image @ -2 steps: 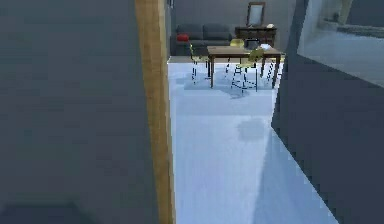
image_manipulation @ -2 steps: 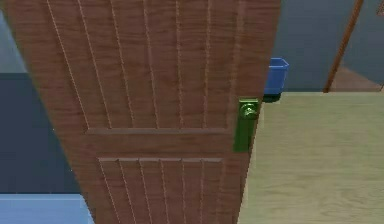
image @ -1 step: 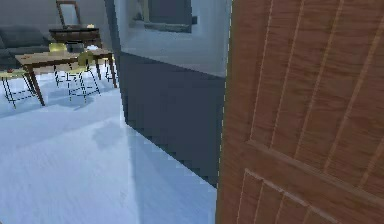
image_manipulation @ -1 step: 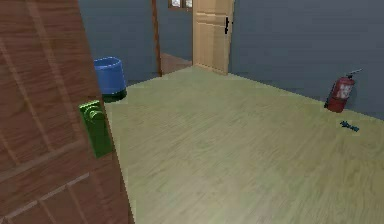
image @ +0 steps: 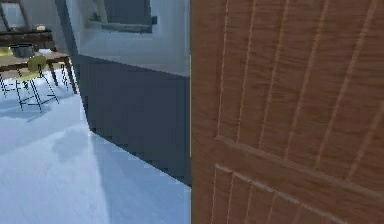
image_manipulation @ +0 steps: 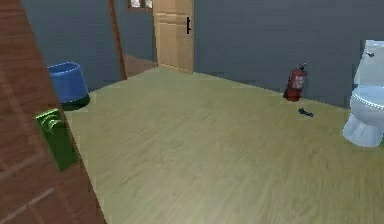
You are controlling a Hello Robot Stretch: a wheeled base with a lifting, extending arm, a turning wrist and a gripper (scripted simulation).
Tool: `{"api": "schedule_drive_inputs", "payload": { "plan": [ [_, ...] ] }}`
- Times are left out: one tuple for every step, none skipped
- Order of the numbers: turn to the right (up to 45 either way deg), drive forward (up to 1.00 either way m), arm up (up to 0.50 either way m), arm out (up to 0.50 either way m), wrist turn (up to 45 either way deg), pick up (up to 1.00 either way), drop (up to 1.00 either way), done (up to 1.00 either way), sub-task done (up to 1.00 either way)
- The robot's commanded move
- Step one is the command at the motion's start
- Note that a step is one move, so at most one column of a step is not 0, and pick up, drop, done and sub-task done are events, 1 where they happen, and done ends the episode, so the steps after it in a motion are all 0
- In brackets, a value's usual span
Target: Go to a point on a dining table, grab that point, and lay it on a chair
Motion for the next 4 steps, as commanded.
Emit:
{"api": "schedule_drive_inputs", "payload": {
  "plan": [
    [0.0,0.50,0.00,0.00,0.0,0.00,0.00,0.00,0.00],
    [-45.0,0.00,0.00,0.00,0.0,0.00,0.00,0.00,0.00],
    [-6.0,0.00,0.00,0.00,0.0,0.00,0.00,0.00,0.00],
    [0.0,1.00,0.00,0.00,0.0,0.00,0.00,0.00,0.00]
  ]
}}
